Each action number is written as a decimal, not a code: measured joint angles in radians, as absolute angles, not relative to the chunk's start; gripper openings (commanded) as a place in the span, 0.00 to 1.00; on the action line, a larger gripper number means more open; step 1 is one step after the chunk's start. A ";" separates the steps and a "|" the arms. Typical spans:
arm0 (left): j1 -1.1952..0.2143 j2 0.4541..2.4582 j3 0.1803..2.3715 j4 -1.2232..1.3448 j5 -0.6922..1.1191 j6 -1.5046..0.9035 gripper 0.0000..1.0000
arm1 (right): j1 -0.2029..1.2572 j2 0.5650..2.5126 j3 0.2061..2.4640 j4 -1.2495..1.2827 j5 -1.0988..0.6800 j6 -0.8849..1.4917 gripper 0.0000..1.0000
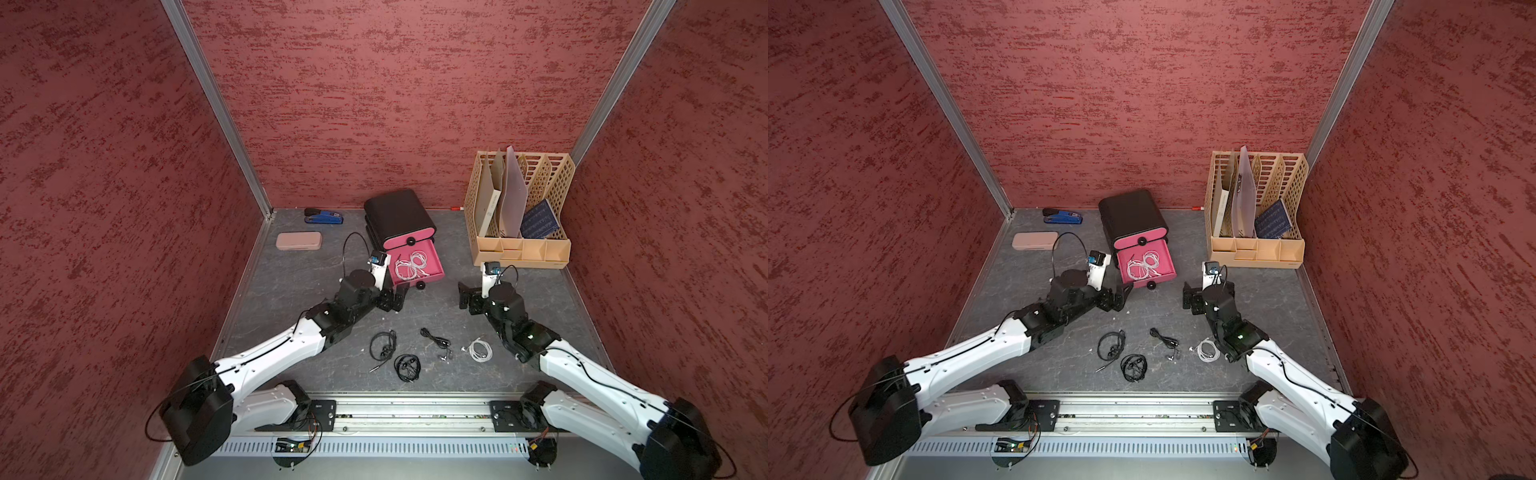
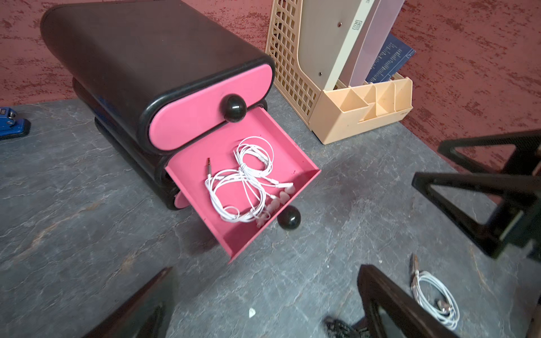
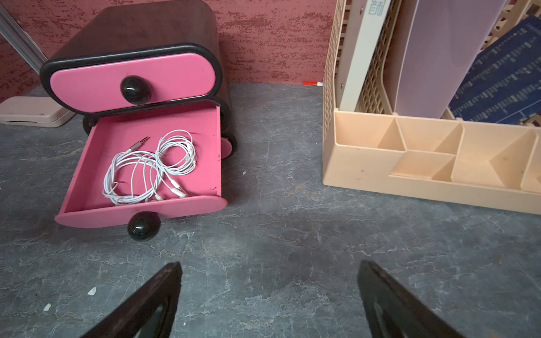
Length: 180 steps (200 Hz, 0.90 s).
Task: Place the wired earphones into the drawer by color
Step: Pick up the wired earphones from the center of the board.
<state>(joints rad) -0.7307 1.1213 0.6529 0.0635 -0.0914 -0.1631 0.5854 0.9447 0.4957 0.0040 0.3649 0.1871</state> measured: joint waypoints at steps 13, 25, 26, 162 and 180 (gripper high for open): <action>-0.722 1.067 0.591 0.083 -0.072 -0.131 1.00 | 0.585 0.945 0.496 -0.001 0.349 0.200 0.98; -0.718 1.021 0.538 0.099 -0.057 -0.099 1.00 | 0.585 0.945 0.496 -0.019 0.330 0.220 0.98; -0.718 1.015 0.532 0.101 -0.055 -0.094 1.00 | 0.585 0.946 0.496 -0.020 0.328 0.222 0.98; -0.718 0.798 0.291 0.195 0.043 0.084 1.00 | 0.585 1.018 0.693 -0.748 0.090 0.616 0.85; -0.718 0.796 0.291 0.197 0.045 0.084 1.00 | 0.585 1.019 0.690 -0.782 0.066 0.644 0.81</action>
